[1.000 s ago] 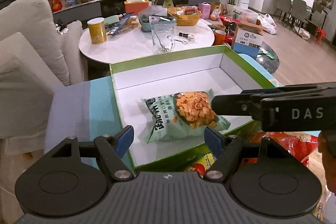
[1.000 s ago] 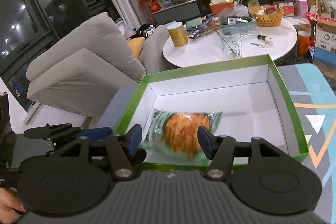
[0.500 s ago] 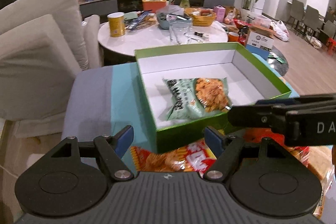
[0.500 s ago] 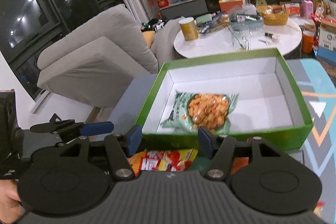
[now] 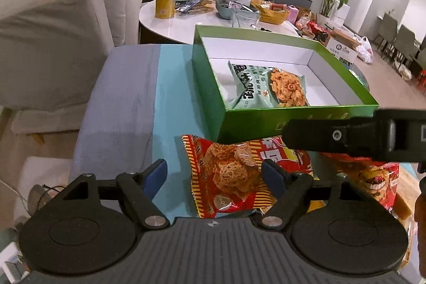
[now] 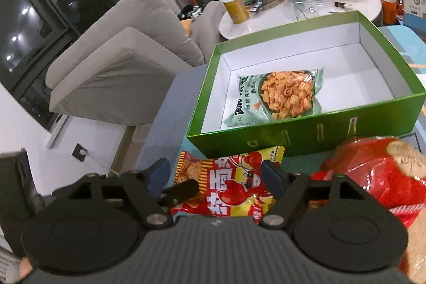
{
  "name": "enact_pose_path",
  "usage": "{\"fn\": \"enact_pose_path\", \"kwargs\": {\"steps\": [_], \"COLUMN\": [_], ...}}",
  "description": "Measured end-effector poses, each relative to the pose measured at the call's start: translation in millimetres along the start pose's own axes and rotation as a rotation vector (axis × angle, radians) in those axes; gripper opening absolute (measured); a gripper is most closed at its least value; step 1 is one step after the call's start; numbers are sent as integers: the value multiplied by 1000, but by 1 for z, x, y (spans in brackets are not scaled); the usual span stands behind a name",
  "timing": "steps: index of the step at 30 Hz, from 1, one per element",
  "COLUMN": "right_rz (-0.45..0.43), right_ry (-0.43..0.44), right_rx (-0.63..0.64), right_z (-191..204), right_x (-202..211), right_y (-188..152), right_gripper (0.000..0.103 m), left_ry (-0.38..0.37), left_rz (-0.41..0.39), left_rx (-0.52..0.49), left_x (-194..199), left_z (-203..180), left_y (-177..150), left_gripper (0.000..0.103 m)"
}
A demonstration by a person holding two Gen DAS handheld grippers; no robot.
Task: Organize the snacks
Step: 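Grasp the red-and-yellow crayfish chip bag with the right gripper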
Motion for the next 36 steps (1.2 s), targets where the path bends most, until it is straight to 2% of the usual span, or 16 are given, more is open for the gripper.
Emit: {"fn": "enact_pose_path", "kwargs": {"steps": [3,5,8,11,15,18,21,23,25,28,31,36], "right_rz": [-9,-14,-22,-12,14,36,62,76,84,116,137,119], "right_ry": [-34,-49,-23,-45,-60,-92,-119,-124,-100,-60,-34,-45], "right_rx": [-8,-19,1,30,60,71,67,70,44,15,5,-6], "right_z": [5,8,15,22,30,30,27,24,17,12,9,8], "right_x": [-3,-3,-2,-5,-13,-20,-29,-35,-38,-43,-46,-42], "right_y": [0,-1,-2,-3,-5,-9,-13,-15,-15,-16,-16,-11], "right_gripper": [70,70,70,70,70,70,70,70,69,68,62,62], "left_ry": [-15,4,15,20,74,62,82,40,-36,-106,-104,-103], "left_rz": [-2,-15,-19,-31,-56,-46,-47,-37,-21,10,25,31], "left_rx": [16,13,7,15,0,14,8,34,63,86,77,71], "left_x": [-2,-3,-4,-2,-1,1,4,9,12,8,1,-7], "left_z": [6,10,19,27,34,40,44,49,53,53,50,50], "left_y": [-1,-2,-6,-7,-7,-7,-8,-9,-11,-13,-13,-11], "left_gripper": [80,81,84,84,84,84,83,80,80,80,80,76]}}
Point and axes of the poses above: each gripper's, at about its wrist camera, not at the fingertips, and x roughly against the way its jaws point, z to its left, y to its top, the point moved 1 cm from there along -x, roughly the way its jaws point, and after that the axes turned 5 degrees about x, right-handed, at the moved point
